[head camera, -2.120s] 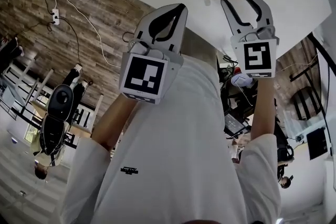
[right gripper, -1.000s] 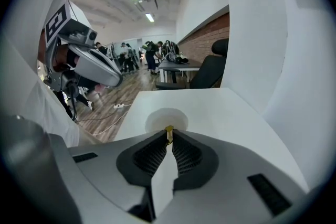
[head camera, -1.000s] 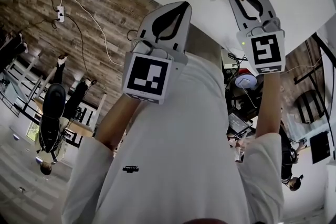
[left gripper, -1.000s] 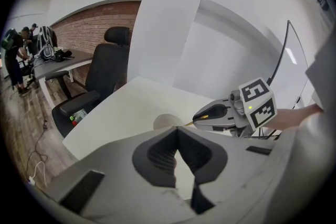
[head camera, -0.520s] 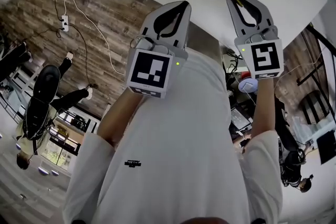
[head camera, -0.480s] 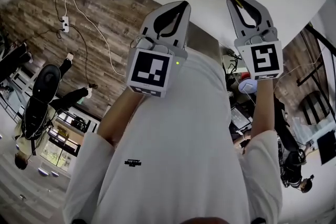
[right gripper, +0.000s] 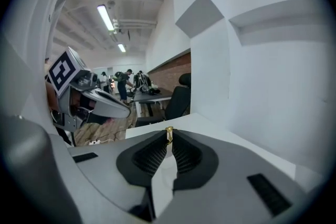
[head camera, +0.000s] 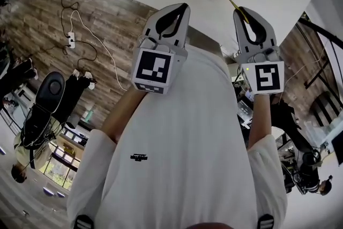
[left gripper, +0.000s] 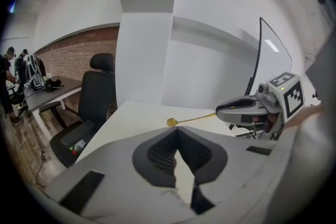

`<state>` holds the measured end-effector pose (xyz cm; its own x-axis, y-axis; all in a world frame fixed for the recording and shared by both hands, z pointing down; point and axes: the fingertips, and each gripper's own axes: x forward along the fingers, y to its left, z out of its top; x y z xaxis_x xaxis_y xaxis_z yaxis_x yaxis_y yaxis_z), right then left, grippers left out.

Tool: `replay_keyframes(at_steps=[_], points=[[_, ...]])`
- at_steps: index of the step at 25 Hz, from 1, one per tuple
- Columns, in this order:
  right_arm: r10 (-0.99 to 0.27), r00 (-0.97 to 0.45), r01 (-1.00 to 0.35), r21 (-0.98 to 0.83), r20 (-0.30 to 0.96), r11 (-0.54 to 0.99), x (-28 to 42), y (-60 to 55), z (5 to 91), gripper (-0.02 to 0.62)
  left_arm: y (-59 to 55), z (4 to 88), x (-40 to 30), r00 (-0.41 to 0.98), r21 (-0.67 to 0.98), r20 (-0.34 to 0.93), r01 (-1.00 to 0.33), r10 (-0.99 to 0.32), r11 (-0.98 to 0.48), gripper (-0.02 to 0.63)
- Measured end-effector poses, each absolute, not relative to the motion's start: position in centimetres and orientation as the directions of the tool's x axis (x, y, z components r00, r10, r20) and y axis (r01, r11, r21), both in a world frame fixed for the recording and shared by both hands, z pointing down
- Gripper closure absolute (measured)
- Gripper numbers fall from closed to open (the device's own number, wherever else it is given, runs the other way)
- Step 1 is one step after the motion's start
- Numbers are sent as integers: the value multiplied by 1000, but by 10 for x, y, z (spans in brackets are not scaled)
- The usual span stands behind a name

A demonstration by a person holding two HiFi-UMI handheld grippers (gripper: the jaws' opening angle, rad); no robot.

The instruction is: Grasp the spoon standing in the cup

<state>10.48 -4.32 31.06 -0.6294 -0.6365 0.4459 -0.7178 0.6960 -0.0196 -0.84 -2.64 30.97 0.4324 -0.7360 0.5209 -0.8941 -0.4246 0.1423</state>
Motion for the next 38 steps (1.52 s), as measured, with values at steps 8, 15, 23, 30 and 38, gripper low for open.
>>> replay_keyframes(at_steps=[8,15,23,30,38], points=[[-766,-533,-819,10,359,574,152,-32,265,561,-20,281,-2,434,128,460,-896,-774,-426,592],[-838,-450,-888,-58,308,456,176,-17,250,561,-25,265,-14,423,116,420,-903,-803,-415,592],[-900,-367,-929,-57,235,365,194,-11,237,561,-29,260,-17,436,130,393,-898,-809,-421,592],[-913,-337,-941,-74,228,329,212,-13,238,563,-42,263,-9,453,117,398,-887,-798,-446,592],[-916,-316,-948,-57,246,312,225,-18,244,563,-61,262,-1,463,116,392,-882,-795,-457,592]])
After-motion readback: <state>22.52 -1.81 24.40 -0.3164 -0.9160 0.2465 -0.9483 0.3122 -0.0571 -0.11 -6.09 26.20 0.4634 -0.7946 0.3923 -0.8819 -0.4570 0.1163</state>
